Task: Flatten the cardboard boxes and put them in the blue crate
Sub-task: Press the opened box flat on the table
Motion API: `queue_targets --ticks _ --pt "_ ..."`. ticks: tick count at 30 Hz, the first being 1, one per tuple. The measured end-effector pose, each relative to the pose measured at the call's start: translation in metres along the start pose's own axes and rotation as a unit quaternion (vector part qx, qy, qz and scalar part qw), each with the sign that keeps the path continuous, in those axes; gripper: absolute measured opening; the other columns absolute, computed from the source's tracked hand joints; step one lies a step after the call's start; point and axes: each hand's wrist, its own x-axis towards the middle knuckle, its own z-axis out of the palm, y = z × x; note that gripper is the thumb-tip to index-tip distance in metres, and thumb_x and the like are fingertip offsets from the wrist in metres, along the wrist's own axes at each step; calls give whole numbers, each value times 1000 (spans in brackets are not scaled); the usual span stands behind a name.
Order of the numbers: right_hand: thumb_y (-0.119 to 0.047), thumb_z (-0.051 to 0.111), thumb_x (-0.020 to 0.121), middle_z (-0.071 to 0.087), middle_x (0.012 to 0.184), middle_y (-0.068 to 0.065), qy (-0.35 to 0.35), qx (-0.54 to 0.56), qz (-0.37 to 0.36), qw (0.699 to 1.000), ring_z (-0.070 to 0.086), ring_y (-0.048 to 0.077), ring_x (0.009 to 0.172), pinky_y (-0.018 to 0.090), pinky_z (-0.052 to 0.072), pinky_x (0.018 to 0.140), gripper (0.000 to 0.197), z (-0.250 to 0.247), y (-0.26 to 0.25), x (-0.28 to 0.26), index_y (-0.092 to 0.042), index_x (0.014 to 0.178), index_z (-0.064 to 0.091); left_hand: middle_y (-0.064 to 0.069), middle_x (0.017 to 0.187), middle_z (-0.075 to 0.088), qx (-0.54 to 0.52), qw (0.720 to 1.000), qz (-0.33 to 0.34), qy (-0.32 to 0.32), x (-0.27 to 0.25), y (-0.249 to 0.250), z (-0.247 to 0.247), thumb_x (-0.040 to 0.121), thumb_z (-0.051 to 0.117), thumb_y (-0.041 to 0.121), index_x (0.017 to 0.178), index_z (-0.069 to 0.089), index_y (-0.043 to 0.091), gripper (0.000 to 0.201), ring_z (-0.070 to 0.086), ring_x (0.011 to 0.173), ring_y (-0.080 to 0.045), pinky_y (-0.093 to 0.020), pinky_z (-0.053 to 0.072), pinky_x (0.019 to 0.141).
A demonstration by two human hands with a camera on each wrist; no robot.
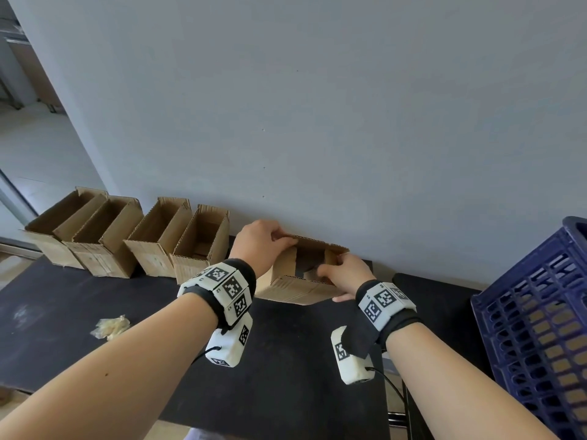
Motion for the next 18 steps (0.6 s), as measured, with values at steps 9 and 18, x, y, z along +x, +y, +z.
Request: queue_targets --ticks 9,18 --pt "-15 45 92 51 96 4 -2 111 -27 993 56 30 101 41 59 79 18 -2 -10 -4 -13 109 51 -2 123 54 51 997 -44 -25 0 -1 4 67 81 41 128 45 19 74 53 109 -19 -30 44 87" --pt "-11 46 88 53 119 10 33 35 -49 998 52 32 114 45 49 97 39 -17 -2 -1 -11 127 46 -1 123 50 -34 993 -67 -96 5 6 10 75 72 22 125 45 19 57 49 106 -15 -27 39 81"
